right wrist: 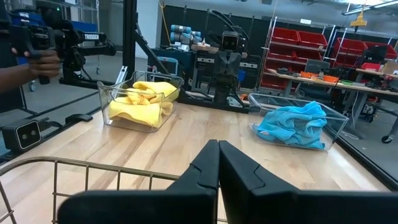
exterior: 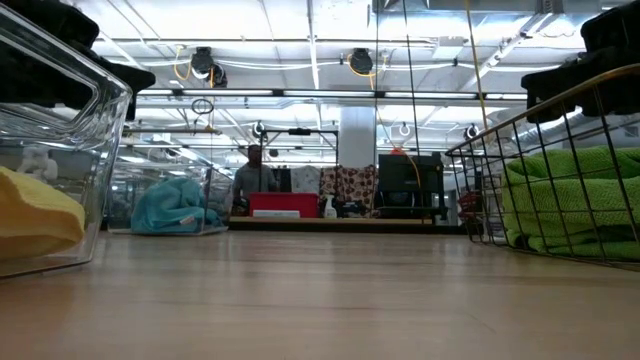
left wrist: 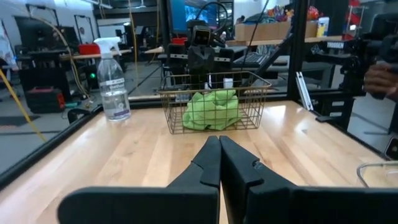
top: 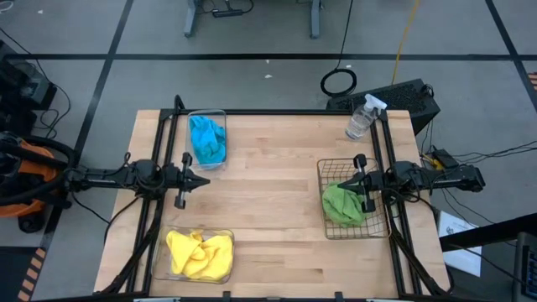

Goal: Sort microfiber towel by color & place in baskets
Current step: Return to Home Position

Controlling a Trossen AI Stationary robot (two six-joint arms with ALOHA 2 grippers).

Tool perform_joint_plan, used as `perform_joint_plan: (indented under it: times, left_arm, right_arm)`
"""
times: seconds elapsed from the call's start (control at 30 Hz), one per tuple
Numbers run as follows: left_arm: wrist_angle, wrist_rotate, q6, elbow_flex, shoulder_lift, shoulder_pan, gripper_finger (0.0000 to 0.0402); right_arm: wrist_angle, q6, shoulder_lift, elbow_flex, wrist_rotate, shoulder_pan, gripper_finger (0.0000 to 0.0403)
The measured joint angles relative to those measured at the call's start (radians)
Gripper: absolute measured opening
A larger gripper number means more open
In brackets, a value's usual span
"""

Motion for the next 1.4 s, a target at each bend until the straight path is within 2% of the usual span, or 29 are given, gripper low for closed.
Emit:
perform_joint_plan:
  times: [0.23, 0.43, 0.67, 0.87, 1.07, 1.4]
  left_arm:
    - [0.000, -0.003, -0.100, 0.000, 0.000, 0.000, 0.0001]
    - [0.000, 0.002, -0.103, 0.000, 0.000, 0.000, 0.0001]
    - [-0.001, 0.003, -0.103, 0.000, 0.000, 0.000, 0.0001]
    - [0.002, 0.002, -0.075, -0.001, 0.000, 0.000, 0.0001]
    - [0.020, -0.098, -0.078, -0.001, 0.000, 0.000, 0.0001]
    - [0.010, -0.075, -0.102, -0.001, 0.000, 0.000, 0.0001]
  right_arm:
    - [0.000, 0.000, 0.000, 0.000, 0.001, 0.000, 0.0000]
    - [0.003, 0.000, 0.000, -0.001, 0.027, 0.000, 0.0000]
    - [0.019, 0.081, 0.000, -0.001, 0.128, 0.000, 0.0000]
    - [0.018, 0.078, 0.000, -0.001, 0.127, 0.000, 0.0000]
    - [0.018, 0.077, 0.000, -0.001, 0.127, 0.000, 0.0000]
    - [0.018, 0.077, 0.000, -0.001, 0.127, 0.000, 0.0000]
